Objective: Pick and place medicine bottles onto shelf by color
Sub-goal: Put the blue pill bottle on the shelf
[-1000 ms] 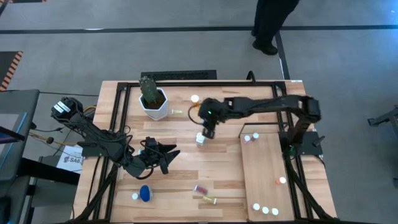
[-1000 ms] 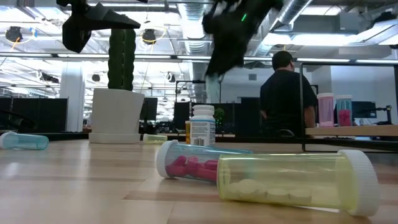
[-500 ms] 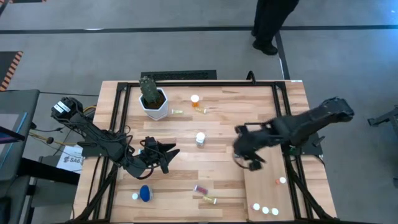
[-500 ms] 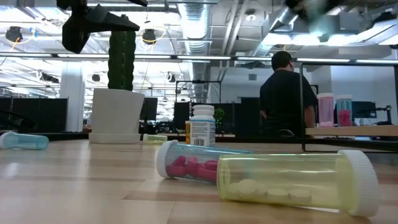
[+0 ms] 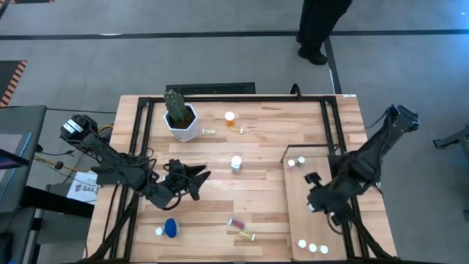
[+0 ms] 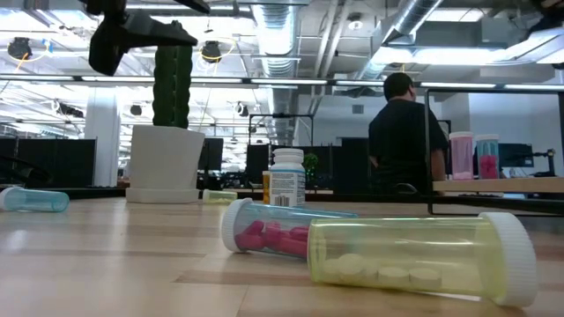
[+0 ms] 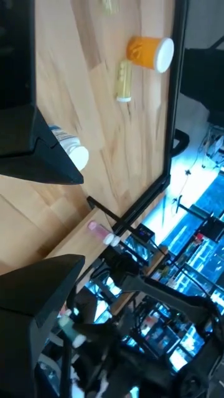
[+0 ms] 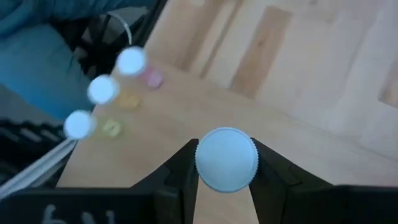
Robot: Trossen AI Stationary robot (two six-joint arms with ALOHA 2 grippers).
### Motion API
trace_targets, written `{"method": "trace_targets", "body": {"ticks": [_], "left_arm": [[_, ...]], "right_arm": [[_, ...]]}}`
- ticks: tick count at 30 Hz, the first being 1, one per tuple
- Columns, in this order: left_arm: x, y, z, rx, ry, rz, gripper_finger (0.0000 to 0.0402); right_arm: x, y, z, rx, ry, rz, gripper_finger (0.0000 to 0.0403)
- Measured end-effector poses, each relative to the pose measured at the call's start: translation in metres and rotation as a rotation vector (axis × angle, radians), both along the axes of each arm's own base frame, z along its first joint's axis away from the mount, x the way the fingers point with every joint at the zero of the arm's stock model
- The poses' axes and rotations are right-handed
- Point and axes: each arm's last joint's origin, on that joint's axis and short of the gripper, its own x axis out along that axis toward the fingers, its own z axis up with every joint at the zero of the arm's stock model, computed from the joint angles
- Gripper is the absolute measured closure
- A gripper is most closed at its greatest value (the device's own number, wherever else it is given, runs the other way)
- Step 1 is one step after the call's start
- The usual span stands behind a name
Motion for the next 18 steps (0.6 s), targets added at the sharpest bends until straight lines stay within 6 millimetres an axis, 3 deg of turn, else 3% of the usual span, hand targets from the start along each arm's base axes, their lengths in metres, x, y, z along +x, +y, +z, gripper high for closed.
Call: {"method": "trace_targets", "body": {"ticks": [7, 18], "left_arm": [[0.003, 0.005, 0.001, -0.024, -0.018, 0.025, 0.0219], [0.003, 0.005, 0.001, -0.104, -0.065, 0.042, 0.0219]], "right_arm": [[-0.018, 0.032, -0.01, -0.015, -0.046, 0.233, 0.0267], [-0.048, 0.071, -0.029, 0.013, -0.068, 0.435, 0.0269]]}}
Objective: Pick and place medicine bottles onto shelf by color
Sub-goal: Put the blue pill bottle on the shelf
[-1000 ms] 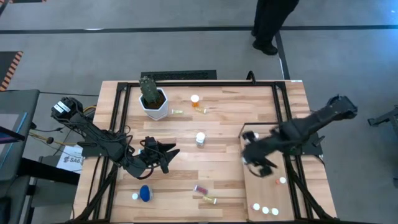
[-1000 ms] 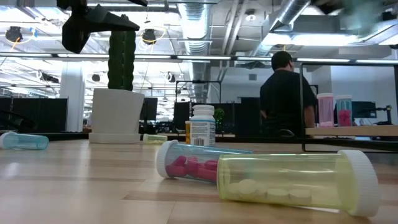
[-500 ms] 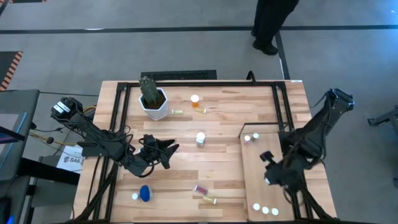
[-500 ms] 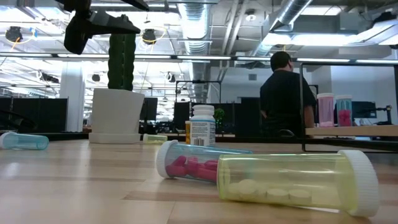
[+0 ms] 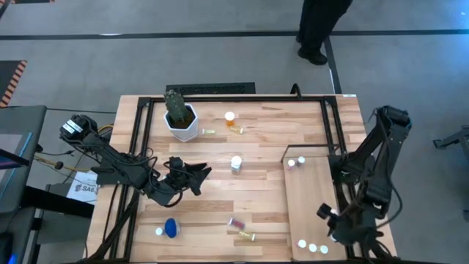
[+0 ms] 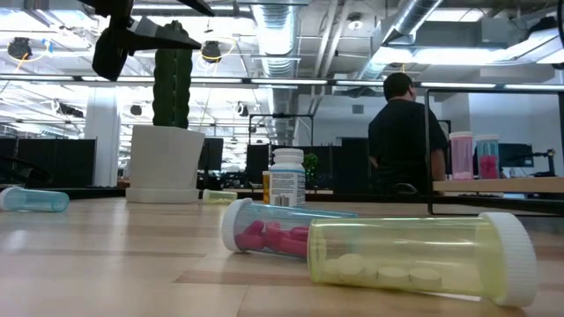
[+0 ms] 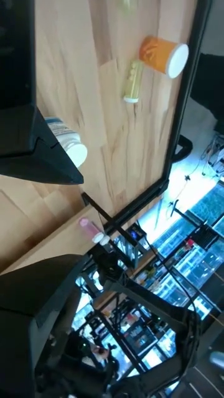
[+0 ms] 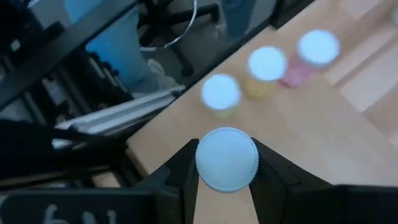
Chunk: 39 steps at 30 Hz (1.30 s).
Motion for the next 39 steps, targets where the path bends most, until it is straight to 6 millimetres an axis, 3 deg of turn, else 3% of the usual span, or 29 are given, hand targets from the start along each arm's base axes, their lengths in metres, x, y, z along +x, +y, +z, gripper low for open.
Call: {"method": "trace_targets", "body": {"ticks": [10, 23, 32, 39], "left_arm": [[-0.0001, 0.0002, 0.0002, -0.023, -0.018, 0.012, 0.0219], [-0.0003, 0.0006, 0.0003, -0.026, -0.025, 0.028, 0.0219], [-0.0001, 0.0012, 0.0003, -0.031, -0.031, 0.037, 0.0219], [-0.0005, 0.0018, 0.0006, -0.034, -0.043, 0.061, 0.0219]], "right_arm": [[-0.0069, 0.0086, -0.0049, -0.023, -0.01, 0.068, 0.0268], [-0.0037, 0.0082, -0.0069, -0.11, -0.183, 0.313, 0.0268], [-0.004, 0.0087, -0.0064, -0.11, -0.208, 0.413, 0.0267], [-0.0077, 0.0074, -0.0071, -0.072, -0.173, 0.619, 0.0268]]}}
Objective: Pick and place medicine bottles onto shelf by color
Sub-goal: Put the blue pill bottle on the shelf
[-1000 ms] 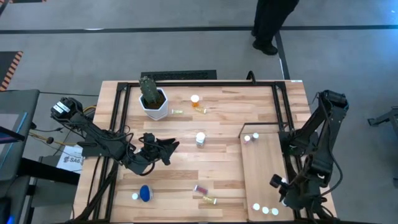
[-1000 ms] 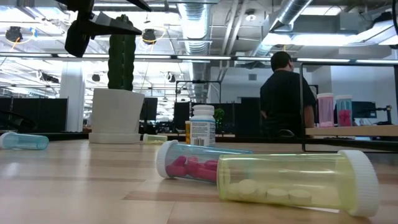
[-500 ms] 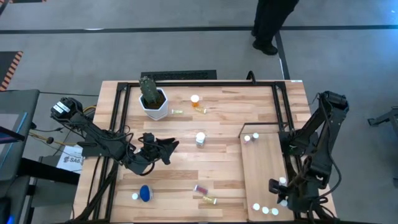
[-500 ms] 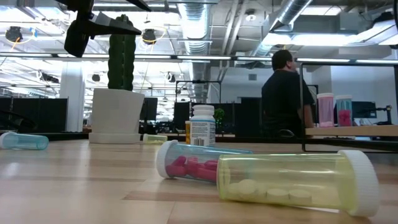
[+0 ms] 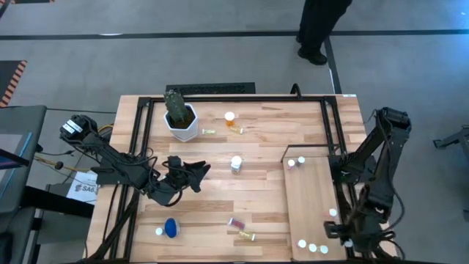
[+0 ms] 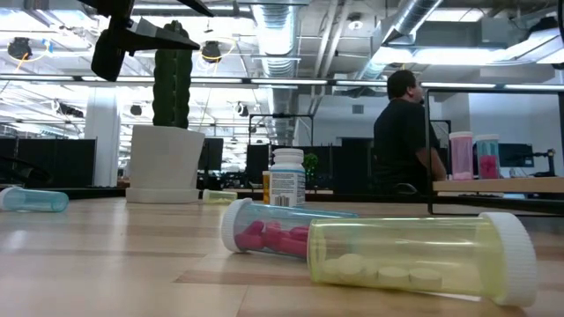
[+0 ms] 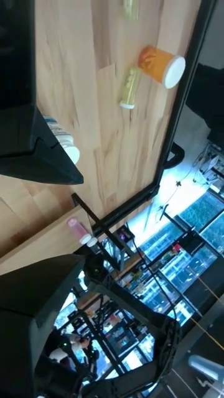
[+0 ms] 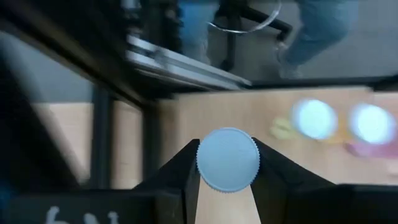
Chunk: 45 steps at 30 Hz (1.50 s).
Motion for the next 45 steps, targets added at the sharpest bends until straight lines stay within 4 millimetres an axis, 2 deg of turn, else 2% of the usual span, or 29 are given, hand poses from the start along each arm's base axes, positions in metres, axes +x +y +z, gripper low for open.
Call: {"method": "trace_targets", "body": {"ticks": [9, 17, 27, 35, 45], "left_arm": [[0.0, 0.0, 0.0, -0.02, -0.016, 0.01, 0.0219], [0.0, 0.0, 0.0, -0.026, -0.018, 0.007, 0.0219], [0.0, 0.0, 0.0, -0.023, -0.015, 0.005, 0.0219], [0.001, 0.0, 0.0, -0.026, -0.004, -0.021, 0.0219], [0.0, 0.0, -0.001, -0.022, 0.002, -0.02, 0.0219]], "right_arm": [[0.002, 0.001, -0.001, -0.004, -0.065, 0.085, 0.0268], [0.014, 0.008, -0.02, -0.07, -0.053, 0.154, 0.0268], [0.027, 0.005, -0.021, -0.024, -0.041, 0.184, 0.0269], [0.038, -0.002, -0.04, 0.076, -0.019, 0.172, 0.0267], [0.038, -0.002, -0.043, 0.108, -0.003, 0.199, 0.0266]]}}
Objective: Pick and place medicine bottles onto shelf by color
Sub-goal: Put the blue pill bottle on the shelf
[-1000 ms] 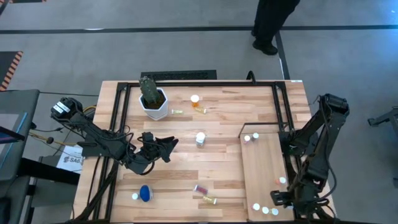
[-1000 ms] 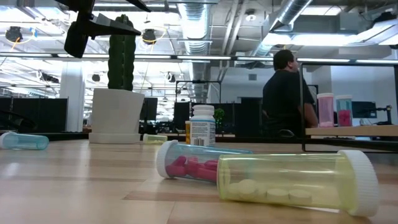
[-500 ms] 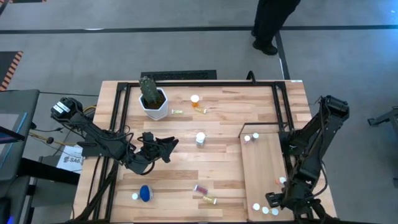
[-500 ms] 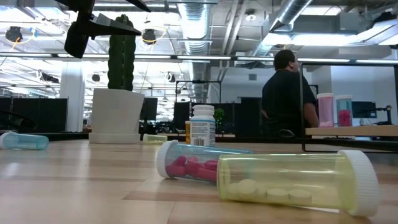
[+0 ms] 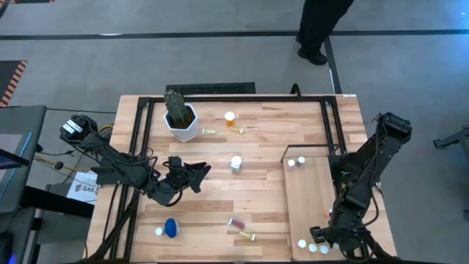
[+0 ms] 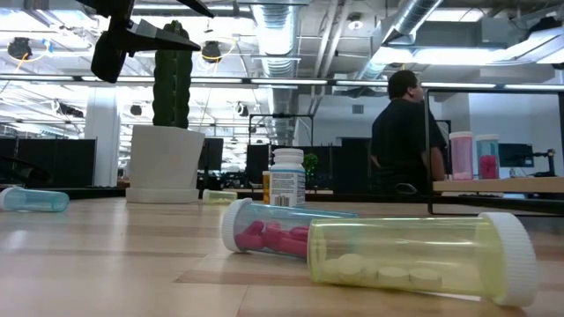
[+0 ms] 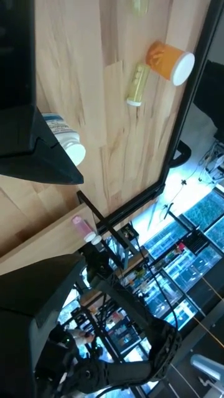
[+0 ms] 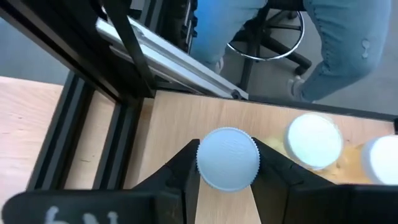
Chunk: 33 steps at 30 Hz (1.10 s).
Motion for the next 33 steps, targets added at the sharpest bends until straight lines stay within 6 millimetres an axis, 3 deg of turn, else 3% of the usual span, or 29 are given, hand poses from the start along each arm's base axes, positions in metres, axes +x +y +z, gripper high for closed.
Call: {"method": "trace_targets", "body": {"ticks": [33], "left_arm": [[0.0, 0.0, 0.0, 0.004, 0.001, 0.006, 0.0219]], "right_arm": [[-0.001, -0.008, -0.014, 0.065, 0.024, -0.005, 0.0264]]}}
